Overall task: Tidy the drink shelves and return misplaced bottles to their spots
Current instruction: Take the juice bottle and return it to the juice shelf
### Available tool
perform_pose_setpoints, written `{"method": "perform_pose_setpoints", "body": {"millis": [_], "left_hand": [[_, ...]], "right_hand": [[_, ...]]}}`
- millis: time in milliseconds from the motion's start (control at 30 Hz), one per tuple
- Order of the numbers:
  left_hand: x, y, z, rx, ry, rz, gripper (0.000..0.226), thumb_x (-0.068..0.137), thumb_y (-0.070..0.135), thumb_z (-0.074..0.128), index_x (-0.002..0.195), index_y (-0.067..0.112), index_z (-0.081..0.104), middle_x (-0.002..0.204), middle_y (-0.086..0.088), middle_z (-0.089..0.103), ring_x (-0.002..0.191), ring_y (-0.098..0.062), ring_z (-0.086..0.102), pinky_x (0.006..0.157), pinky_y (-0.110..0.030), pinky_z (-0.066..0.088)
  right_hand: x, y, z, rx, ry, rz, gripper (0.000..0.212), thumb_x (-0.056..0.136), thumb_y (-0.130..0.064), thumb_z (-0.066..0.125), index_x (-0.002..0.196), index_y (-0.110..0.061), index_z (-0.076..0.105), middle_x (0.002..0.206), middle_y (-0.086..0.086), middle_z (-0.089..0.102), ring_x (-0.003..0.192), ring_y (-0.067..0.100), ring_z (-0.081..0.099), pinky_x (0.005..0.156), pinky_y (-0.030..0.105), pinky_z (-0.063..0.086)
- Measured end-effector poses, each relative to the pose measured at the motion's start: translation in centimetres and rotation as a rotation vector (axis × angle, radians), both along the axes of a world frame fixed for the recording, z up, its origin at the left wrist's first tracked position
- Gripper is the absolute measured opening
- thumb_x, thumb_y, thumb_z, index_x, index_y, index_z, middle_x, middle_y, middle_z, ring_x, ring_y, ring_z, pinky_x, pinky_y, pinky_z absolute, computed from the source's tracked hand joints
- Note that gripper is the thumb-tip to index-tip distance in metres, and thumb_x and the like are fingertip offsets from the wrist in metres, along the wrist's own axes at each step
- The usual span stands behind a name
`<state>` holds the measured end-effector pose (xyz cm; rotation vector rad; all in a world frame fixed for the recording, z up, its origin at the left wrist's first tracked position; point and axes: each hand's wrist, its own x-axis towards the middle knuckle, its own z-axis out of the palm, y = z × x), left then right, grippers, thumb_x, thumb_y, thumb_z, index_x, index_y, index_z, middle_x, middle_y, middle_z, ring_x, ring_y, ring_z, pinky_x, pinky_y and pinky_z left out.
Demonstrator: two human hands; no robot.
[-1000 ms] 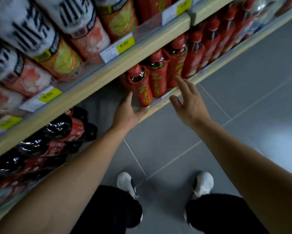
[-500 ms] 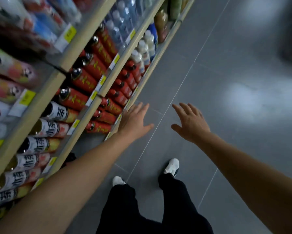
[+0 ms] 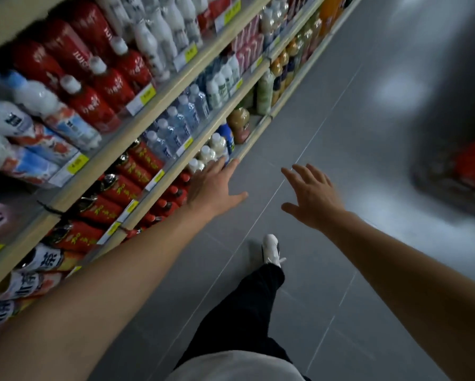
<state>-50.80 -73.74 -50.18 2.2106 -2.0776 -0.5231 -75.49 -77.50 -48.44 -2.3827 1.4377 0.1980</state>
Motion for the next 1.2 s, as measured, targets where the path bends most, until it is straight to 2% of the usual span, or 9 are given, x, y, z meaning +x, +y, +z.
{"method": "perform_pose_setpoints", "body": {"millis": [167, 300, 500, 733, 800, 1033, 1200], "left_hand": [[-2.2, -10.6, 0.6, -0.003, 0.045, 0.072, 0.088, 0.082, 0.060, 0.066, 0.155, 0.027, 0.028, 0.161, -0.009, 0.028, 0.146, -0.033, 0.025, 0.116, -0.050, 0.027], [-4.1, -17.9, 1.6, 0.005, 0.078, 0.124, 0.092, 0.083, 0.060, 0.065, 0.157, 0.031, 0.017, 0.162, -0.008, 0.024, 0.148, -0.032, 0.022, 0.116, -0.049, 0.026], [-7.0, -26.5, 0.6, -0.001, 0.134, 0.304, 0.088, 0.085, 0.055, 0.066, 0.156, 0.029, 0.022, 0.163, -0.005, 0.023, 0.148, -0.027, 0.022, 0.116, -0.044, 0.024], [-11.3, -37.3, -2.9, -0.052, 0.190, 0.592, 0.078, 0.081, 0.047, 0.075, 0.147, 0.020, 0.044, 0.148, -0.014, 0.047, 0.134, -0.034, 0.045, 0.103, -0.048, 0.043], [-12.8, -40.2, -3.0, -0.060, 0.181, 0.681, 0.076, 0.082, 0.048, 0.074, 0.146, 0.019, 0.045, 0.147, -0.014, 0.048, 0.133, -0.032, 0.046, 0.102, -0.047, 0.043], [-14.8, -46.0, -5.1, -0.028, 0.186, 0.944, 0.086, 0.076, 0.067, 0.050, 0.147, 0.019, 0.045, 0.151, -0.019, 0.043, 0.139, -0.034, 0.041, 0.108, -0.050, 0.039], [-14.3, -47.0, -10.1, -0.028, 0.213, 1.043, 0.082, 0.076, 0.056, 0.058, 0.149, 0.022, 0.042, 0.150, -0.019, 0.044, 0.136, -0.038, 0.043, 0.108, -0.051, 0.038]], "right_hand": [[-1.8, -12.0, 1.1, 0.016, 0.004, 0.041, 0.089, 0.090, -0.054, 0.062, 0.158, -0.031, 0.009, 0.164, 0.002, 0.015, 0.152, 0.030, 0.007, 0.122, 0.042, 0.010], [-3.0, -21.2, 1.9, 0.032, 0.008, 0.084, 0.088, 0.091, -0.054, 0.061, 0.158, -0.031, 0.009, 0.164, 0.003, 0.016, 0.152, 0.030, 0.007, 0.122, 0.043, 0.011], [-3.2, -33.9, 1.2, 0.029, -0.020, 0.204, 0.086, 0.090, -0.053, 0.062, 0.157, -0.029, 0.014, 0.163, 0.004, 0.021, 0.150, 0.029, 0.013, 0.121, 0.043, 0.015], [-3.4, -49.7, -3.1, 0.141, -0.022, 0.426, 0.085, 0.091, -0.051, 0.062, 0.157, -0.024, 0.017, 0.162, 0.002, 0.021, 0.149, 0.027, 0.013, 0.120, 0.041, 0.017], [-3.3, -53.7, -3.9, 0.179, -0.017, 0.510, 0.085, 0.090, -0.051, 0.062, 0.157, -0.024, 0.017, 0.162, 0.001, 0.021, 0.149, 0.026, 0.014, 0.120, 0.041, 0.018], [-0.8, -62.6, -5.9, 0.198, -0.053, 0.720, 0.084, 0.088, -0.048, 0.066, 0.155, -0.021, 0.023, 0.159, 0.003, 0.027, 0.147, 0.026, 0.019, 0.118, 0.043, 0.025], [2.1, -64.2, -12.3, 0.213, -0.113, 0.754, 0.080, 0.087, -0.046, 0.068, 0.152, -0.018, 0.030, 0.155, 0.005, 0.034, 0.143, 0.028, 0.027, 0.115, 0.045, 0.033]]}}
